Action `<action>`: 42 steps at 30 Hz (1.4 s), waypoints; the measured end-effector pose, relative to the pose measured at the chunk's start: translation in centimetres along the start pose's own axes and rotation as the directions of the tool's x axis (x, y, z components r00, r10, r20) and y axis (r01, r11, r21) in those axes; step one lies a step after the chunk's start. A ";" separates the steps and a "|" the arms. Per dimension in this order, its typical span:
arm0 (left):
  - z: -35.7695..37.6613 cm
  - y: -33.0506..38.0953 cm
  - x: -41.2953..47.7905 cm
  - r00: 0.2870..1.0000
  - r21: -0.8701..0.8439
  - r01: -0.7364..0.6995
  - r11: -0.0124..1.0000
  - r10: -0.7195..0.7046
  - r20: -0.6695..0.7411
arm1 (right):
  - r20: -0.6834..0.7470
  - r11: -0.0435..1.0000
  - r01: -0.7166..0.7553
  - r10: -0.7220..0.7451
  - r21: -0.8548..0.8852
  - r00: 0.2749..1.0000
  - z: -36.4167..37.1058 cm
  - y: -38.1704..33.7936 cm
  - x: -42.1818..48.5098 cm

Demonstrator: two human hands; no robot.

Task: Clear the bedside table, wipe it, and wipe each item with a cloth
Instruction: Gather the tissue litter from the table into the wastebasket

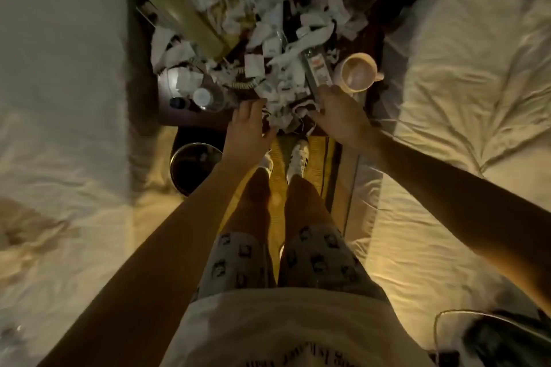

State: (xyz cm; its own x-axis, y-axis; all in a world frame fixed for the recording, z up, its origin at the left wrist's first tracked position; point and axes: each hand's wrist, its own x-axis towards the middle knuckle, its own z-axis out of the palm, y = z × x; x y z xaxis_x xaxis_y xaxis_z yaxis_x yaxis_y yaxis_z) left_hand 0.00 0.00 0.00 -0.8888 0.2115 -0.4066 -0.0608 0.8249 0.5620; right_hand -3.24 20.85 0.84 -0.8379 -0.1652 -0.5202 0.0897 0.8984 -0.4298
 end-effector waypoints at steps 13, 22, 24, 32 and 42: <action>9.1 -1.8 4.8 0.987 -0.222 0.093 0.971 -0.119 -0.104 | -0.010 0.995 0.079 -0.078 0.058 0.997 8.0 4.5 2.7; 10.7 -3.8 4.7 0.950 -0.292 0.247 0.924 -0.290 -0.116 | 0.033 0.965 0.098 -0.109 0.245 0.994 11.1 5.4 3.9; 10.7 -4.3 4.6 0.951 -0.291 0.255 0.922 -0.294 -0.096 | 0.053 0.960 0.073 -0.090 0.271 0.994 11.1 5.8 4.1; 10.0 -4.6 4.6 0.920 -0.444 0.291 0.847 -0.375 -0.113 | -0.026 0.906 0.047 -0.040 0.421 0.999 9.5 5.3 4.6; 9.3 -4.2 3.9 0.739 -0.653 0.349 0.672 -0.626 -0.250 | -0.090 0.941 0.206 -0.188 0.268 0.978 4.4 1.9 9.7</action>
State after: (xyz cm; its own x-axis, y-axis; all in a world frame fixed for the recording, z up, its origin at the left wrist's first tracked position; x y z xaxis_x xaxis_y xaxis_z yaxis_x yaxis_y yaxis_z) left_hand 0.98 2.20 -10.68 -0.7318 -0.4912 -0.4724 -0.6478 0.2862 0.7060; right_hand -8.79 19.13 -8.23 -0.8850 -0.2940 -0.3610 0.0562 0.7023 -0.7097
